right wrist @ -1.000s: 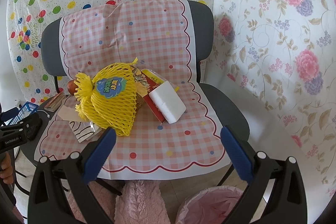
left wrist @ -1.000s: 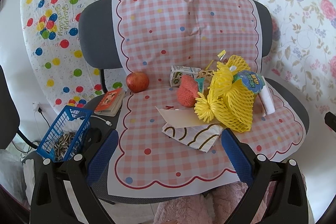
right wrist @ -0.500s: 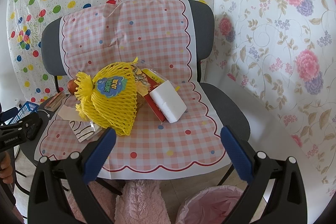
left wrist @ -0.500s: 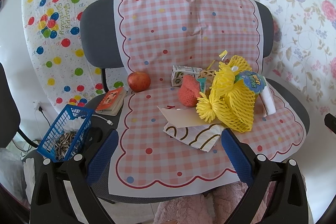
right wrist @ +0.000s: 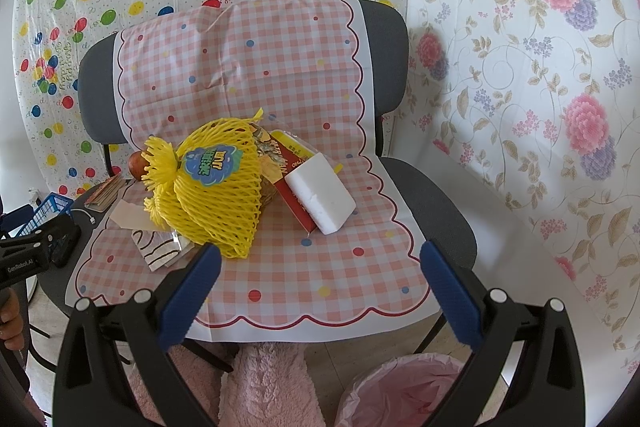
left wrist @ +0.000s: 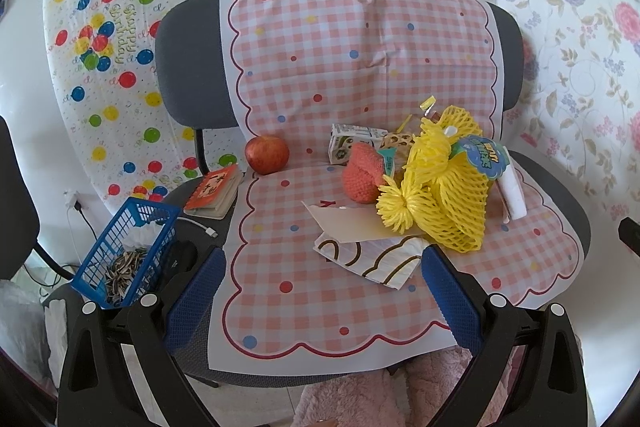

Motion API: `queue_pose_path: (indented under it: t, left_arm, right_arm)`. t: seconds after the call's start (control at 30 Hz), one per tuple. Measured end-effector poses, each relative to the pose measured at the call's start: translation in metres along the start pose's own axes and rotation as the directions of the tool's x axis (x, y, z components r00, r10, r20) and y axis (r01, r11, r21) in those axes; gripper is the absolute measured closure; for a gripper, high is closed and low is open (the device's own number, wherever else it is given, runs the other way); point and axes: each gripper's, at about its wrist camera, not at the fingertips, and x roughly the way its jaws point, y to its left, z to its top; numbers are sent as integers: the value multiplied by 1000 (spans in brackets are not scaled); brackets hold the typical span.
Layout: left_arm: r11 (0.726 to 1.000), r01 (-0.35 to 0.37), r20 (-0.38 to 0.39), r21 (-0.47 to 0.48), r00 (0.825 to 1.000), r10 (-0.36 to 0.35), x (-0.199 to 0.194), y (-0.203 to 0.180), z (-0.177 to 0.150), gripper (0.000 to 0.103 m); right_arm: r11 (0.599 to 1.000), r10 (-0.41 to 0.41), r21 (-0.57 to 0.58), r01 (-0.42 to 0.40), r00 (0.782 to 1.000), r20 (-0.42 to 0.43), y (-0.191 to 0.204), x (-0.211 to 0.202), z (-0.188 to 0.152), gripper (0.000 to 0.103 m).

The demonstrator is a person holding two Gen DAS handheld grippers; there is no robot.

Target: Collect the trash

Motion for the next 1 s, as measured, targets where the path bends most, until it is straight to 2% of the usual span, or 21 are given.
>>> queue_pose_path:
  t: [0.73, 0.9, 1.0]
  left_arm:
    - [1000, -19, -34, -4, 999, 19, 10, -3, 2, 6]
    - [1000, -4, -54, 0, 999, 4, 25, -3, 2, 7]
    - [1000, 27, -88, -3, 996, -27, 37, -5, -2, 7]
  right_arm:
    - [1000, 22, -22, -22, 999, -23, 5, 15, -2, 6]
    - [998, 52, -42, -53, 998, -32, 8, 29, -5, 6]
    - [998, 55, -39, -56, 997, -46, 7, 39, -6, 6]
